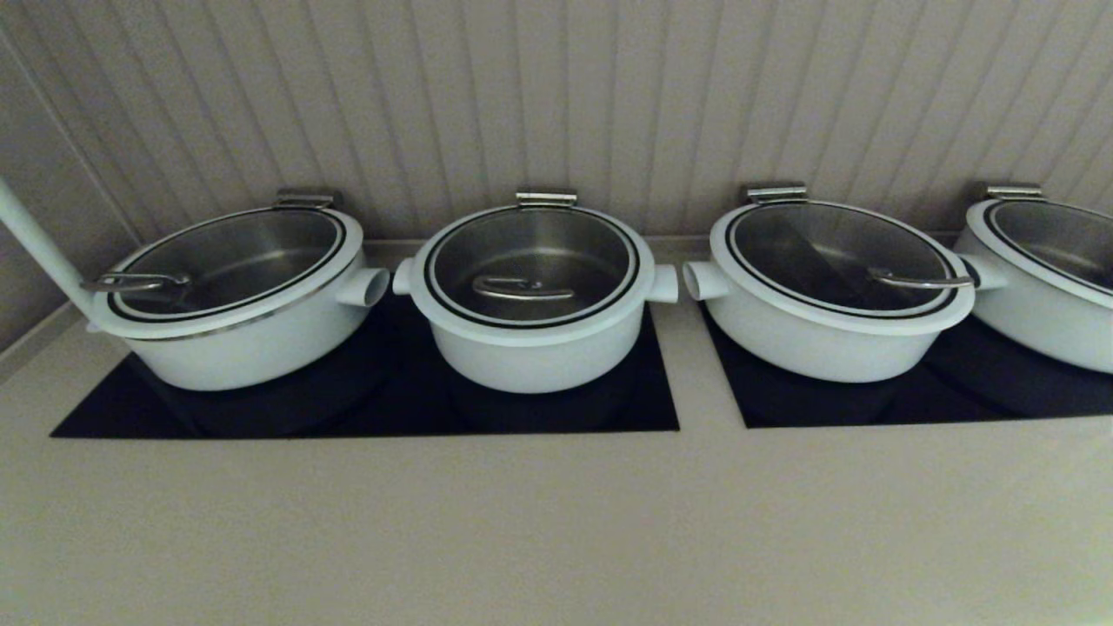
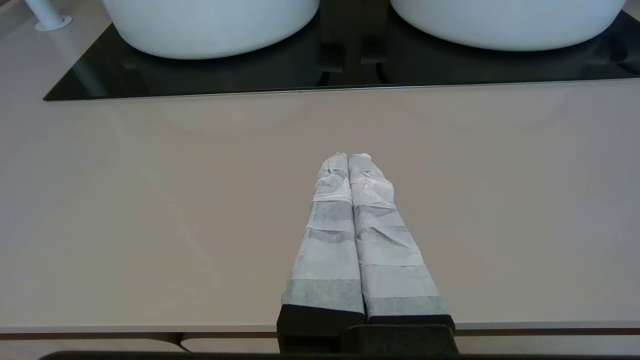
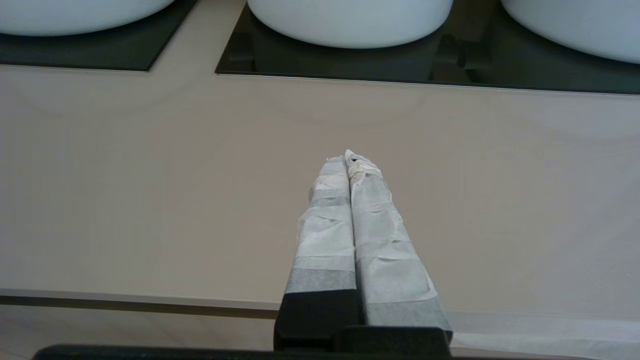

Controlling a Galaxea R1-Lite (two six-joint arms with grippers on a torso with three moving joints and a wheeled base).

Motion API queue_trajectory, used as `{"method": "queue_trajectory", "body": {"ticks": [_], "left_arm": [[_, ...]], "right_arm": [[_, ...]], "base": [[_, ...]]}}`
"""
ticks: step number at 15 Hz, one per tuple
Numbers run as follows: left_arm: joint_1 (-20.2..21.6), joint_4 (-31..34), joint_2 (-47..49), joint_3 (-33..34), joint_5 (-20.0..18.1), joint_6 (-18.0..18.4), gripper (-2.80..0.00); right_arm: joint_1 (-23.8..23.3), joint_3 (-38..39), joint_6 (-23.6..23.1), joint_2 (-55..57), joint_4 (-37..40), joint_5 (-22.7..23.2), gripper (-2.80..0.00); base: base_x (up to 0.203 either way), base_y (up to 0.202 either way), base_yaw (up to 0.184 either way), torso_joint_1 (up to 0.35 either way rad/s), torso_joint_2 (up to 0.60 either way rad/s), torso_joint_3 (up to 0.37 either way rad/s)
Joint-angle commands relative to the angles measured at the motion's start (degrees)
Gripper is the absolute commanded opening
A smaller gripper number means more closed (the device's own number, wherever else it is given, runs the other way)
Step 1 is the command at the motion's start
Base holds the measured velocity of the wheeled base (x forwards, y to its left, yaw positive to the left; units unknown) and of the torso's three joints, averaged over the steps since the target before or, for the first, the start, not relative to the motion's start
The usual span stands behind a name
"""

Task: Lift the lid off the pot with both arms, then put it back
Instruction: Open the food pot lid a small opening with the right arm

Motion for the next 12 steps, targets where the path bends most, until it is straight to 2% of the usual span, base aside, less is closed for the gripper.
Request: {"method": "queue_trajectory", "body": {"ticks": [1,4,6,10,12], "left_arm": [[0.0,0.0,0.0,0.0,0.0,0.0,-2.8],[0.0,0.0,0.0,0.0,0.0,0.0,-2.8],[0.0,0.0,0.0,0.0,0.0,0.0,-2.8],[0.0,0.0,0.0,0.0,0.0,0.0,-2.8],[0.0,0.0,0.0,0.0,0.0,0.0,-2.8]], "right_arm": [[0.0,0.0,-0.2,0.1,0.0,0.1,-2.8],[0.0,0.0,-0.7,0.1,0.0,0.2,-2.8],[0.0,0.0,-3.6,0.1,0.0,1.1,-2.8],[0.0,0.0,-4.4,0.1,0.1,1.4,-2.8],[0.0,0.0,-6.4,0.1,0.1,2.1,-2.8]], "base": [[0.0,0.0,0.0,0.0,0.0,0.0],[0.0,0.0,0.0,0.0,0.0,0.0],[0.0,0.0,0.0,0.0,0.0,0.0],[0.0,0.0,0.0,0.0,0.0,0.0],[0.0,0.0,0.0,0.0,0.0,0.0]]}}
